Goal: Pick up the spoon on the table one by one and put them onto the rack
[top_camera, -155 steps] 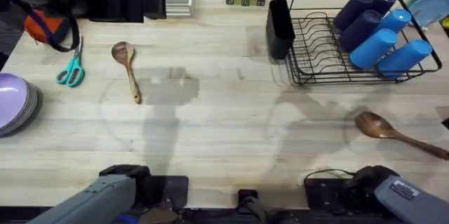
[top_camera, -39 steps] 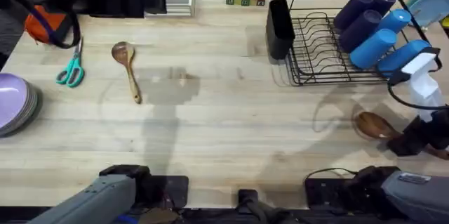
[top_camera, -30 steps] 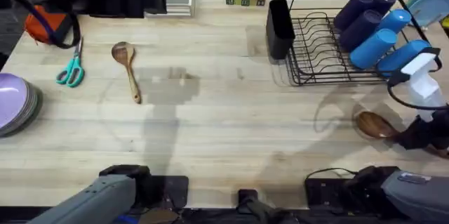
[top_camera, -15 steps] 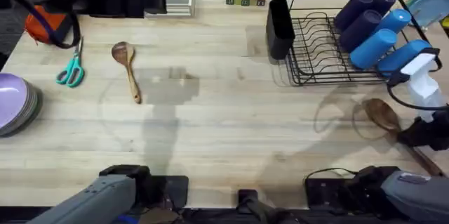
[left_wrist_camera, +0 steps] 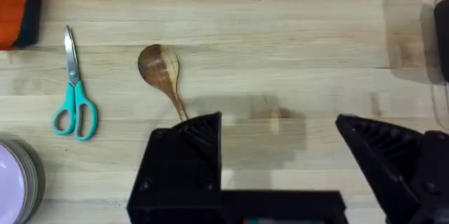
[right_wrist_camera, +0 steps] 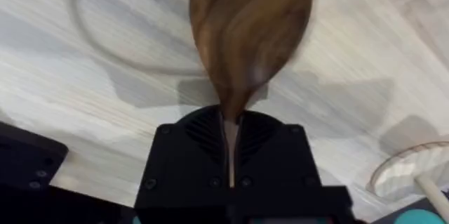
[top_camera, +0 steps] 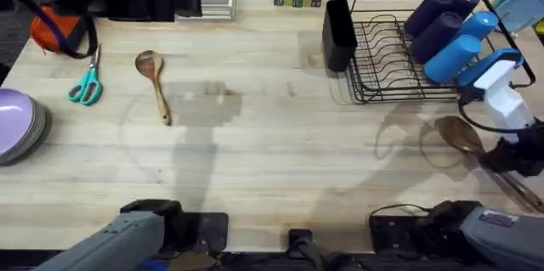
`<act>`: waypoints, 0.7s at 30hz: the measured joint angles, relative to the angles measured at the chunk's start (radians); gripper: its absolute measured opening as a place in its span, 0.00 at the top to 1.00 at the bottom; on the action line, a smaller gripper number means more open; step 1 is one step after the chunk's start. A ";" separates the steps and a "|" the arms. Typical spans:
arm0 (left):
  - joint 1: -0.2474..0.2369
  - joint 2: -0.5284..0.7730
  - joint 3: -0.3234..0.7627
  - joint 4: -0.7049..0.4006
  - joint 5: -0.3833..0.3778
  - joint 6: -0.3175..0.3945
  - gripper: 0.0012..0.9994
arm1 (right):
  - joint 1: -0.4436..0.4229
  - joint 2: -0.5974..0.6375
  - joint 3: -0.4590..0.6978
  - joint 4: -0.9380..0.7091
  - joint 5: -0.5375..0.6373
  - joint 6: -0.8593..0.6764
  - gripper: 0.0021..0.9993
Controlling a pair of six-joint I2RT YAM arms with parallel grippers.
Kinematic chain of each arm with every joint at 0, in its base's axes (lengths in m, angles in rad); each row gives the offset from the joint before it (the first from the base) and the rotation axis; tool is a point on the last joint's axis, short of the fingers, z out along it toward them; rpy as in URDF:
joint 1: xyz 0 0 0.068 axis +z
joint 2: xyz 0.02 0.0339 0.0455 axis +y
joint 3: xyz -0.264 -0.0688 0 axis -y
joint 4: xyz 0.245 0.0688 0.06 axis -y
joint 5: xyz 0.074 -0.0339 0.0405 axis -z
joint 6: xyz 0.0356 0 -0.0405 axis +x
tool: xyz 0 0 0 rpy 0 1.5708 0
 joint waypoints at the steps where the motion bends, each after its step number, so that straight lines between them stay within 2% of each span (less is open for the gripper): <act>1: 0.000 0.000 0.000 0.000 0.000 0.000 0.01 | 0.001 -0.016 -0.001 0.000 0.000 0.004 0.97; 11: 0.000 0.000 0.000 0.000 0.000 0.000 0.01 | 0.009 -0.155 -0.001 -0.037 -0.039 0.015 0.97; 21: 0.000 0.000 0.000 0.000 0.000 0.000 0.01 | 0.081 -0.266 -0.001 -0.115 -0.111 0.015 0.97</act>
